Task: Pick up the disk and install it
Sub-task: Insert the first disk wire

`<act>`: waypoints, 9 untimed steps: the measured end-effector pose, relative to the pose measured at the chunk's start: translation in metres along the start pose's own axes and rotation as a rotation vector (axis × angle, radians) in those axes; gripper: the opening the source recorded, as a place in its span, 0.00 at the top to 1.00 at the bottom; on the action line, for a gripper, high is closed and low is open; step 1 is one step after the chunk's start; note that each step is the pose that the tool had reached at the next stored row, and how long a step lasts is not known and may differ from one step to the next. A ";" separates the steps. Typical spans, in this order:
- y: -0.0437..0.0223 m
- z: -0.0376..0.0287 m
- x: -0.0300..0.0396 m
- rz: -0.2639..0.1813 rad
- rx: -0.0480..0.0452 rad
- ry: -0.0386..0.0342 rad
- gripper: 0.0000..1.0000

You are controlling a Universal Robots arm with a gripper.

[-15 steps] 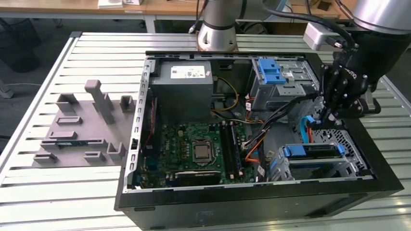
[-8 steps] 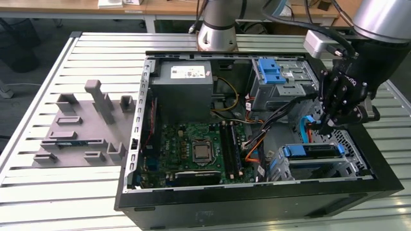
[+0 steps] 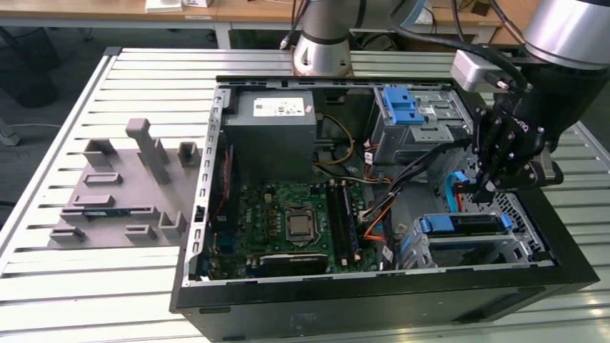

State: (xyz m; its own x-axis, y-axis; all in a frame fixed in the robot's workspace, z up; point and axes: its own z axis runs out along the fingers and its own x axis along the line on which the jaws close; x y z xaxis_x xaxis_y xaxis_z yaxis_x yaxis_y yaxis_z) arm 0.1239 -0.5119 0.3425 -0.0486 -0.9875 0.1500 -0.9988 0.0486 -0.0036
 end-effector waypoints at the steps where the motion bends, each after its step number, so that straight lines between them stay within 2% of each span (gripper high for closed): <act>1: 0.0000 0.0002 0.0007 0.000 0.0000 0.0002 0.84; 6: -0.0003 0.0031 0.0063 0.000 0.0000 0.0001 0.84; 9: -0.0003 0.0045 0.0066 0.000 -0.0001 -0.0011 0.84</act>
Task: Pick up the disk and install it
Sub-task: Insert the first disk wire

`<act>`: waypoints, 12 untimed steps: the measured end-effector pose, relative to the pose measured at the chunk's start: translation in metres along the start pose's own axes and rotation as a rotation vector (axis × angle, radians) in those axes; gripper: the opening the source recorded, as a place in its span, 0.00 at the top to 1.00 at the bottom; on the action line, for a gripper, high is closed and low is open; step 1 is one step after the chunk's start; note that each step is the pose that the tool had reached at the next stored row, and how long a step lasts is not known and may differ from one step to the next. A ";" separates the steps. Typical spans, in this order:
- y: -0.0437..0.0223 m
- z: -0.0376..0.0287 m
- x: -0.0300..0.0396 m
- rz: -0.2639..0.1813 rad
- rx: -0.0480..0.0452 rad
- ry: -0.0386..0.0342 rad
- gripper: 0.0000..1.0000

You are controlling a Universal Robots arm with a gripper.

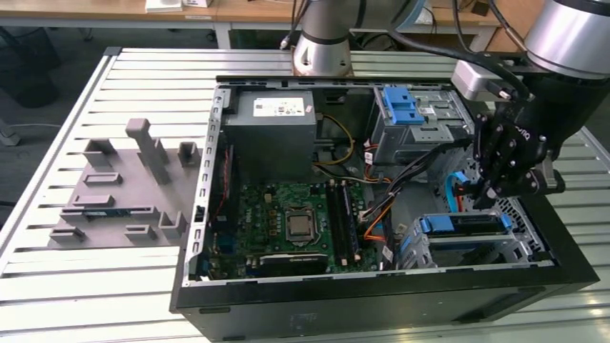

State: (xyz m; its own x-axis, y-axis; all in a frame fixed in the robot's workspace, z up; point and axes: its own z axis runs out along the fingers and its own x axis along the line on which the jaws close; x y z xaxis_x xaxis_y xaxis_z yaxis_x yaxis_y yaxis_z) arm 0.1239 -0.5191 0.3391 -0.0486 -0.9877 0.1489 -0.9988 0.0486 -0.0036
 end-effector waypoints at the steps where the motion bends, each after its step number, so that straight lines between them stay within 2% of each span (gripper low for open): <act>1: 0.0000 0.0004 0.0003 0.000 0.0000 -0.0004 0.84; 12: -0.0003 0.0029 0.0057 0.000 0.0000 -0.0003 0.84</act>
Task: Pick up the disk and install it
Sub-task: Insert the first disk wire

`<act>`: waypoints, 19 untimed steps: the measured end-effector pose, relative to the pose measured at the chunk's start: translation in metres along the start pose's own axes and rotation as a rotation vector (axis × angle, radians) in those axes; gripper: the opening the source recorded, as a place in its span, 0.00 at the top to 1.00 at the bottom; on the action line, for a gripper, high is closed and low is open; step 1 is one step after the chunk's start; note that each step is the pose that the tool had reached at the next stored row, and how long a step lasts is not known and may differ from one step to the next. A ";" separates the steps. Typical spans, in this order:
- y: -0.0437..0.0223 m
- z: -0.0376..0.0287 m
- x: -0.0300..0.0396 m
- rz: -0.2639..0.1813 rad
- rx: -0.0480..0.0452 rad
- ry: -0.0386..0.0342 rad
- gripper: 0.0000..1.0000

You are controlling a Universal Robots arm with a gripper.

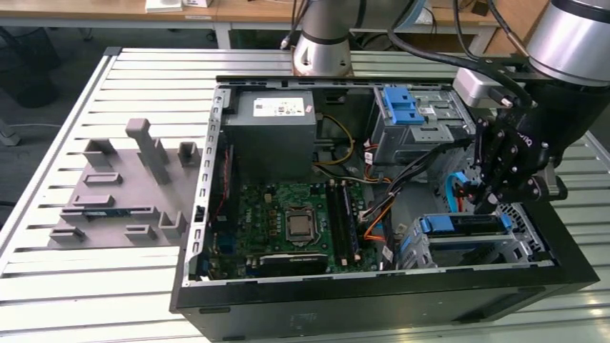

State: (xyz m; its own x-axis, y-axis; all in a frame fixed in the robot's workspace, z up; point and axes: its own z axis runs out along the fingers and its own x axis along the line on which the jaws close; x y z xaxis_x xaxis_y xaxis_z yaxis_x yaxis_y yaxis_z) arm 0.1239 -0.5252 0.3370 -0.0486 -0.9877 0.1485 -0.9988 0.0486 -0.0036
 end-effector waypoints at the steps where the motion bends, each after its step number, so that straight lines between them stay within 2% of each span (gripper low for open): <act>1: 0.0000 0.0001 0.0000 0.000 0.0000 0.0001 0.84; 19: -0.0002 0.0037 0.0038 0.001 -0.0002 0.0002 0.84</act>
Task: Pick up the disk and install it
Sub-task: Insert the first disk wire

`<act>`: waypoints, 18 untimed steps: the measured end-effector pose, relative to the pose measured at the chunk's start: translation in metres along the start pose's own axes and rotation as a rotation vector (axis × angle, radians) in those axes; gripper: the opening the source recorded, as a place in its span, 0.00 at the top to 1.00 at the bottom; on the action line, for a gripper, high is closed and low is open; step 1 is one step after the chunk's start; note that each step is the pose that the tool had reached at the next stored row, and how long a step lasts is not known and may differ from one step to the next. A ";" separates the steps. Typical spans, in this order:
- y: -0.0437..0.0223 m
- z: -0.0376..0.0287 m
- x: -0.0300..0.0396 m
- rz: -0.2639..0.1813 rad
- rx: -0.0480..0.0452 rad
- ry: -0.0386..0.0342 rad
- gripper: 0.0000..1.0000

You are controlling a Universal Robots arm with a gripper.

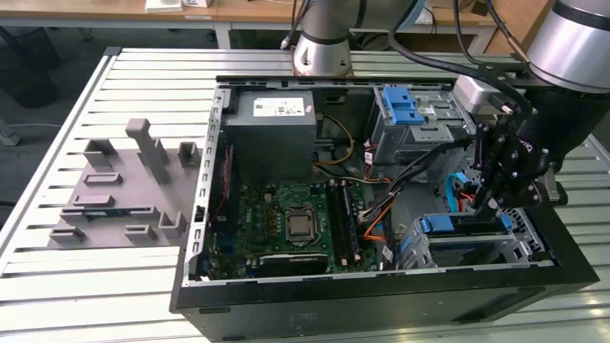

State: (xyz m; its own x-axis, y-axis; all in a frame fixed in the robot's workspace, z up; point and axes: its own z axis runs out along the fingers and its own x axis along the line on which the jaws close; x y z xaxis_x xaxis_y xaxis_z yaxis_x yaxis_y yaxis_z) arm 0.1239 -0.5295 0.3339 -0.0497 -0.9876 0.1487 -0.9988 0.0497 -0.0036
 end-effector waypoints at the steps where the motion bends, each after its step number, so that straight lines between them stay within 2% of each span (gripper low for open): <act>1: 0.0000 0.0002 0.0000 0.000 0.0000 -0.0001 0.84; 18: 0.0000 0.0030 -0.0004 0.000 -0.0001 -0.0002 0.84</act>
State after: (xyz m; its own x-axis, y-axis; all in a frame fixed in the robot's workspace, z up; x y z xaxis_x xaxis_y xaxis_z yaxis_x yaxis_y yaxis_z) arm 0.1239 -0.5295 0.3310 -0.0497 -0.9877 0.1485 -0.9988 0.0498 -0.0035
